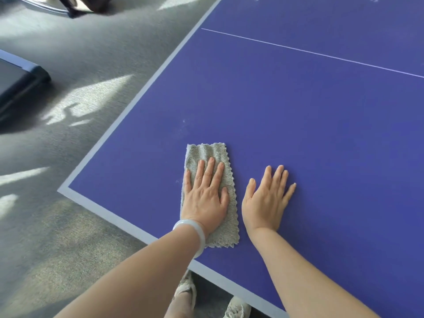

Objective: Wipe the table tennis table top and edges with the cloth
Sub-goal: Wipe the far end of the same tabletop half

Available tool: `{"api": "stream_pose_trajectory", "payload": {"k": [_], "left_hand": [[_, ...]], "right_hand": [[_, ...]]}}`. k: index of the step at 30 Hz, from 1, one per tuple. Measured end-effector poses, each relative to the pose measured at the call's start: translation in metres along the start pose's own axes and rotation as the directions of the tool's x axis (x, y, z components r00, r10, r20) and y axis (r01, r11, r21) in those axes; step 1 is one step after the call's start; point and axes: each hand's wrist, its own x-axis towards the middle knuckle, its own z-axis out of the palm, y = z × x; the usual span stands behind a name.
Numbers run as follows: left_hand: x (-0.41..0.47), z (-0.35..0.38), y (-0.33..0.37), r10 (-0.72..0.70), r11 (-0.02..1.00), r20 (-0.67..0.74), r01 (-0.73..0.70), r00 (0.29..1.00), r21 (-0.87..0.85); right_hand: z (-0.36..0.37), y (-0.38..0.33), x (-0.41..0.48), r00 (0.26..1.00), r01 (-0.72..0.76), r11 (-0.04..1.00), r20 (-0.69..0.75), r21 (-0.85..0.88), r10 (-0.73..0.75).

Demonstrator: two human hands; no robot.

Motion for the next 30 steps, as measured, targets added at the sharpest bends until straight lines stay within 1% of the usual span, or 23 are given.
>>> {"api": "stream_pose_trajectory", "payload": {"k": [5,8,9,11,13,14,15,17,19,21,22,23,24,25,26,27,28,29,30], "left_hand": [[-0.003,-0.003,0.005,-0.014,1.000,0.025,0.014,1.000,0.005],[-0.036,0.002,0.022,-0.033,0.999,-0.002,0.033,0.999,-0.001],[-0.053,0.006,0.027,0.002,1.000,-0.008,-0.002,1.000,-0.025],[-0.085,0.011,0.028,0.125,0.991,-0.004,-0.125,0.992,-0.055],[-0.100,0.009,0.007,0.229,0.972,0.022,-0.228,0.973,-0.050],[-0.099,0.004,-0.012,0.251,0.968,0.033,-0.250,0.967,-0.036],[-0.095,-0.002,-0.034,0.240,0.971,0.041,-0.240,0.970,-0.013],[-0.080,-0.016,-0.083,0.137,0.988,0.028,-0.138,0.990,0.064],[-0.058,-0.029,-0.129,-0.064,0.995,0.016,0.062,0.998,0.078],[-0.039,-0.037,-0.147,-0.284,0.959,0.013,0.283,0.959,0.030],[-0.034,-0.036,-0.143,-0.366,0.931,0.003,0.366,0.931,0.013],[-0.033,-0.033,-0.131,-0.409,0.912,-0.017,0.409,0.912,0.016],[-0.034,-0.028,-0.111,-0.401,0.915,-0.031,0.402,0.916,0.031],[-0.039,-0.023,-0.087,-0.341,0.939,-0.030,0.342,0.940,0.038],[-0.047,-0.017,-0.059,-0.237,0.971,-0.020,0.238,0.971,0.032],[-0.057,-0.010,-0.032,-0.099,0.995,-0.005,0.099,0.995,0.020],[-0.066,-0.003,-0.006,0.046,0.999,0.018,-0.046,0.999,0.006],[-0.074,0.001,0.012,0.164,0.986,0.044,-0.164,0.985,-0.011],[-0.079,0.003,0.023,0.243,0.970,0.066,-0.242,0.968,-0.022]], "right_hand": [[0.000,-0.006,0.001,0.999,-0.014,0.996,0.029,-0.091,0.017],[0.001,-0.007,0.001,0.999,-0.018,0.994,0.037,-0.111,0.022],[0.001,-0.007,0.001,0.999,-0.019,0.994,0.034,-0.109,0.023],[0.001,-0.006,0.001,1.000,-0.015,0.994,0.024,-0.105,0.018],[0.002,-0.005,0.001,1.000,-0.004,0.994,0.010,-0.112,0.005],[0.003,-0.005,0.002,1.000,0.000,0.993,0.004,-0.118,0.001],[0.003,-0.005,0.002,1.000,0.001,0.992,-0.004,-0.123,-0.002],[0.004,-0.004,0.001,1.000,0.001,0.991,-0.019,-0.133,-0.003],[0.005,-0.003,0.001,1.000,-0.003,0.991,-0.028,-0.135,-0.001],[0.006,-0.004,0.002,0.999,-0.011,0.992,-0.035,-0.129,0.007],[0.006,-0.003,0.002,0.999,-0.015,0.992,-0.039,-0.125,0.010],[0.006,-0.004,0.002,0.999,-0.017,0.993,-0.042,-0.116,0.012],[0.006,-0.004,0.002,0.999,-0.017,0.994,-0.045,-0.109,0.012],[0.005,-0.003,0.003,0.999,-0.017,0.994,-0.045,-0.104,0.013],[0.005,-0.003,0.003,0.999,-0.018,0.995,-0.045,-0.100,0.013],[0.005,-0.003,0.003,0.999,-0.018,0.995,-0.043,-0.093,0.014],[0.005,-0.003,0.003,0.999,-0.018,0.996,-0.043,-0.085,0.014],[0.004,-0.003,0.003,0.999,-0.018,0.997,-0.043,-0.078,0.014],[0.004,-0.003,0.003,0.999,-0.017,0.997,-0.045,-0.073,0.014]]}}
